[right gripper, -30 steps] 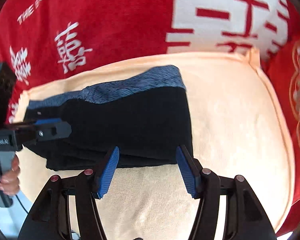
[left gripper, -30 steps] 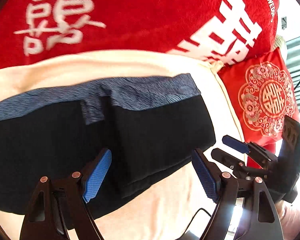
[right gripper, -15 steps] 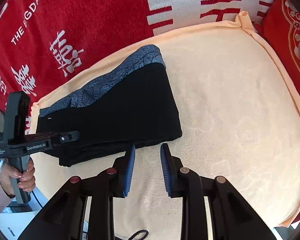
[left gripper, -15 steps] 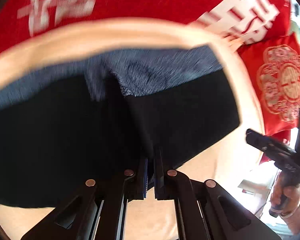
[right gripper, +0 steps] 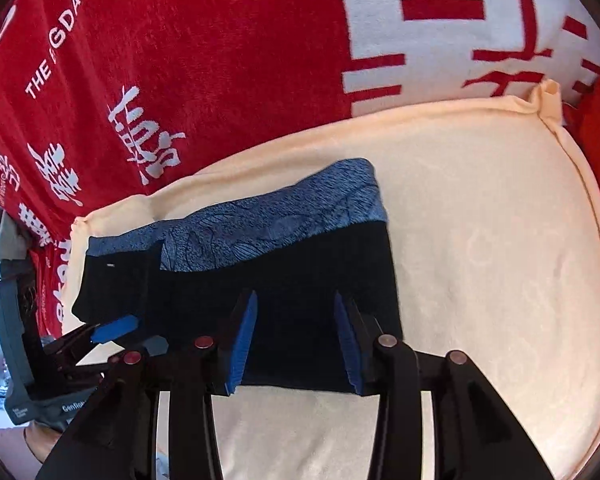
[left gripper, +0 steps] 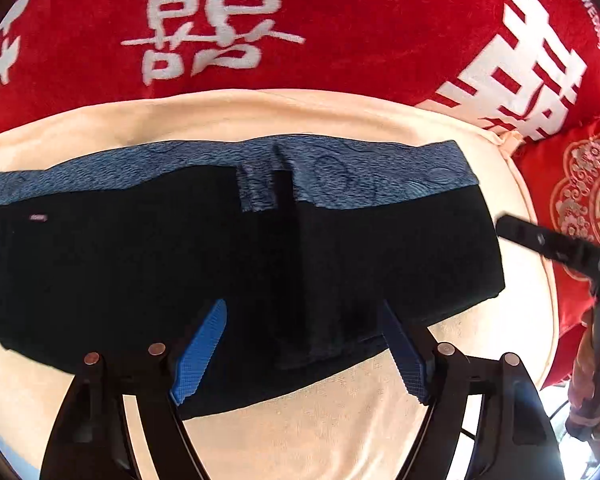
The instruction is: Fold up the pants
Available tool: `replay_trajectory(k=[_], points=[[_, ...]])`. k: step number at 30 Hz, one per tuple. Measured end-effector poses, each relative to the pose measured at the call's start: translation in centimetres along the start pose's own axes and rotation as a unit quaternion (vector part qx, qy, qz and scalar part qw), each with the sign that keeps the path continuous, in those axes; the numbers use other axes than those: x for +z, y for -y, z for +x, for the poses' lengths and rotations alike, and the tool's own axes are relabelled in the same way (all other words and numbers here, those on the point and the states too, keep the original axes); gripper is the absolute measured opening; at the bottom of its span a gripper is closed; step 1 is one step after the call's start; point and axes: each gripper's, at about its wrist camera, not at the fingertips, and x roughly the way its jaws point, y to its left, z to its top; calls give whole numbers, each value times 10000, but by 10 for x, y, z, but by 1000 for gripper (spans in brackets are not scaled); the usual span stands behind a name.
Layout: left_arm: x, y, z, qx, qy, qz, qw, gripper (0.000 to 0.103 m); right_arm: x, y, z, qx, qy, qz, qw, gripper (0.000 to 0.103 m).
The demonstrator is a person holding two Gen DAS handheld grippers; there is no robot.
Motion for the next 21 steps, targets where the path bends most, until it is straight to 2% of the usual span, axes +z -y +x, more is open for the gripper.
replay_trajectory(k=[5, 9, 10, 11, 12, 17, 21], points=[[-3, -21, 4, 544, -161, -213, 9982, 79, 7, -35, 41, 390, -398, -171, 9983, 44], [-9, -42, 3, 839, -229, -491, 9950, 79, -9, -56, 84, 382, -915, -225, 9948, 45], [-10, -46, 3, 918, -247, -515, 9941, 79, -14, -63, 87, 309, -906, -297, 9950, 49], [-11, -49, 2, 943, -257, -538, 9938, 79, -19, -73, 85, 217, -794, -479, 9955, 58], [-13, -55, 1, 951, -270, -600, 9933, 79, -21, -78, 86, 226, -821, -571, 9947, 60], [-20, -75, -5, 1065, -313, -780, 9908, 79, -34, -104, 90, -7, -978, -1116, 9889, 66], [-31, -95, -14, 1124, -313, -913, 9890, 79, -31, -107, 91, -50, -1029, -1029, 9893, 67]])
